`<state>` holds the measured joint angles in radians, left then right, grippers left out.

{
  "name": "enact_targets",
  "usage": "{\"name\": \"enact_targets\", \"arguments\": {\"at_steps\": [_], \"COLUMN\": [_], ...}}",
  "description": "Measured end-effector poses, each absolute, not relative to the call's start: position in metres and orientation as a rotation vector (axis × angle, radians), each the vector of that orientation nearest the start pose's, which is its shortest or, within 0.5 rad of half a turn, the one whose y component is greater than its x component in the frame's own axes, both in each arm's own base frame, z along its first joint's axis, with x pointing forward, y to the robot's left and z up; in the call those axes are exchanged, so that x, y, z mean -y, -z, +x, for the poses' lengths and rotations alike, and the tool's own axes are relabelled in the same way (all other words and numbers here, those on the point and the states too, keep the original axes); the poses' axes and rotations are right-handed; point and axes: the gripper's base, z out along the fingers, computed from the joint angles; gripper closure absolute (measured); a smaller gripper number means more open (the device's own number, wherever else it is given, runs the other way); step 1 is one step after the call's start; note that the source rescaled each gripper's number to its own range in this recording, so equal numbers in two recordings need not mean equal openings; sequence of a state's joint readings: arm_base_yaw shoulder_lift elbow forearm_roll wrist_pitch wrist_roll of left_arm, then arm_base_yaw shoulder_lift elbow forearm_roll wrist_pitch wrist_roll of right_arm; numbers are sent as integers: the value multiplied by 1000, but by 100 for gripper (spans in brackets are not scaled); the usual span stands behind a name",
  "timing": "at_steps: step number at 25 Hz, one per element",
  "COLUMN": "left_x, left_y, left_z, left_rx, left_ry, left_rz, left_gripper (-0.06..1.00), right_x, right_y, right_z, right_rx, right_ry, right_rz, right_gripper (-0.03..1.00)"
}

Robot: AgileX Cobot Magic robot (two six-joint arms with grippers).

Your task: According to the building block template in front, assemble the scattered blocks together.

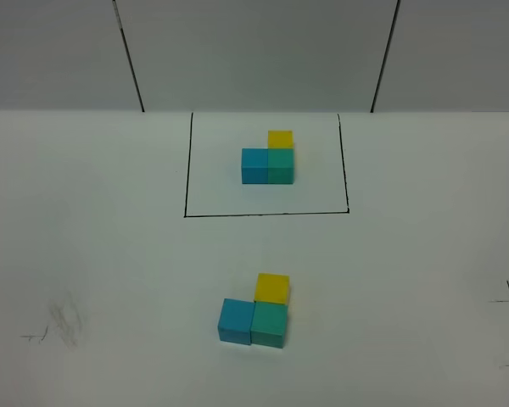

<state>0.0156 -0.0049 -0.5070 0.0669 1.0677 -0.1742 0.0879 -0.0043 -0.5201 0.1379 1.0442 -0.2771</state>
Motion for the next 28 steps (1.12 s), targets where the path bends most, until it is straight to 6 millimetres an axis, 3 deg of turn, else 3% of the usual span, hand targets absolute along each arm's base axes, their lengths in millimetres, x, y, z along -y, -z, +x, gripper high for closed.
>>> {"name": "enact_targets", "arguments": {"at_steps": [10,28], "left_x": [-5,-5], "left_y": [-279,-279], "left_z": [-7,-7], "left_rx": [-2028,-2028], "left_ry": [20,20], "left_rz": [-197,-197], "left_gripper": [5,5], "right_x": [-10,-11], "right_y": [-278,-278], "right_z": [-9,-9], "right_rx": [-2024,-2034], "right_ry": [-90,-84], "right_rz": [-309,-270], "right_gripper": [22,71]}}
